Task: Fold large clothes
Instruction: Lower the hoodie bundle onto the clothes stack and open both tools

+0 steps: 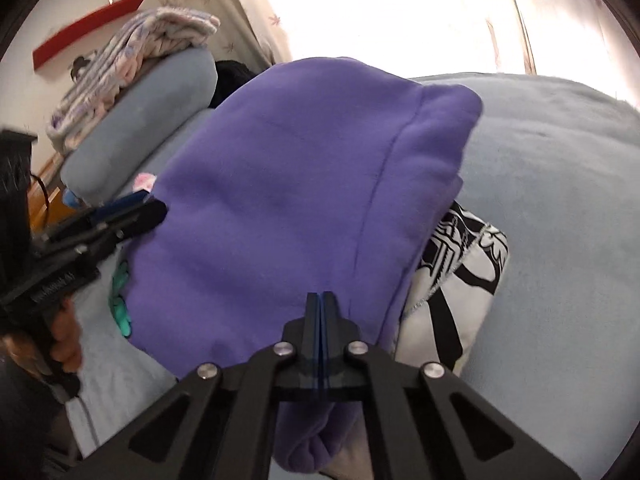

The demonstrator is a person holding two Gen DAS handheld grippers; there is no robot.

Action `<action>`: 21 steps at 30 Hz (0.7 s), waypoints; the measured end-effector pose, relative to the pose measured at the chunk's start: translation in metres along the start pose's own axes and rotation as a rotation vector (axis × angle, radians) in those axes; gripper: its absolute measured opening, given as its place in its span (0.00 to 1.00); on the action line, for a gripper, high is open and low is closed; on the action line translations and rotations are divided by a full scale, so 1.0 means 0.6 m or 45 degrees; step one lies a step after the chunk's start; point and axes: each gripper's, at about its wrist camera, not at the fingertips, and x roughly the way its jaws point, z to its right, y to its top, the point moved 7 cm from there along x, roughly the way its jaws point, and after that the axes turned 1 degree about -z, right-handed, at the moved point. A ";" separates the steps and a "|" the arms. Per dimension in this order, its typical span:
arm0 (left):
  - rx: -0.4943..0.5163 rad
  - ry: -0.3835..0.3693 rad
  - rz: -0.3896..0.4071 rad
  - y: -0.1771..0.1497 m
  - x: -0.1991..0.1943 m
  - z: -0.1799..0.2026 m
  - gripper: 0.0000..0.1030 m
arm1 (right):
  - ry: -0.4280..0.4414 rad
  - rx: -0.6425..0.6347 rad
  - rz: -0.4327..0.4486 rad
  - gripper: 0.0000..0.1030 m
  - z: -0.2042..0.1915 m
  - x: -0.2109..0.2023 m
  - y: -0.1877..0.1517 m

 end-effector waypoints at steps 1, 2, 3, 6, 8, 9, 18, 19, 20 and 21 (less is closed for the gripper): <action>-0.016 -0.002 0.001 0.000 -0.001 -0.001 0.42 | 0.003 0.000 -0.002 0.00 -0.001 -0.002 -0.001; -0.026 -0.003 0.000 -0.001 -0.001 -0.004 0.42 | 0.001 -0.009 -0.006 0.00 -0.003 -0.006 -0.002; -0.041 -0.006 -0.004 -0.001 -0.002 -0.005 0.42 | -0.006 -0.020 -0.010 0.00 -0.004 -0.010 -0.005; -0.089 -0.007 -0.020 -0.003 -0.008 -0.010 0.42 | -0.009 -0.031 -0.034 0.01 -0.014 -0.026 -0.009; -0.122 -0.013 -0.041 -0.008 -0.012 -0.012 0.42 | -0.008 -0.029 -0.045 0.03 -0.015 -0.039 -0.015; -0.133 -0.011 -0.052 -0.010 -0.014 -0.012 0.42 | -0.012 -0.031 -0.059 0.03 -0.019 -0.048 -0.018; -0.146 0.029 -0.150 -0.041 -0.093 0.013 0.64 | -0.057 -0.038 -0.146 0.03 -0.042 -0.143 -0.059; -0.140 0.035 -0.159 -0.044 -0.107 0.020 0.68 | -0.063 -0.033 -0.156 0.03 -0.046 -0.156 -0.062; -0.135 0.038 -0.166 -0.046 -0.117 0.025 0.69 | -0.070 -0.027 -0.163 0.03 -0.050 -0.171 -0.066; -0.132 0.036 -0.173 -0.049 -0.129 0.031 0.72 | -0.075 -0.021 -0.168 0.03 -0.054 -0.187 -0.070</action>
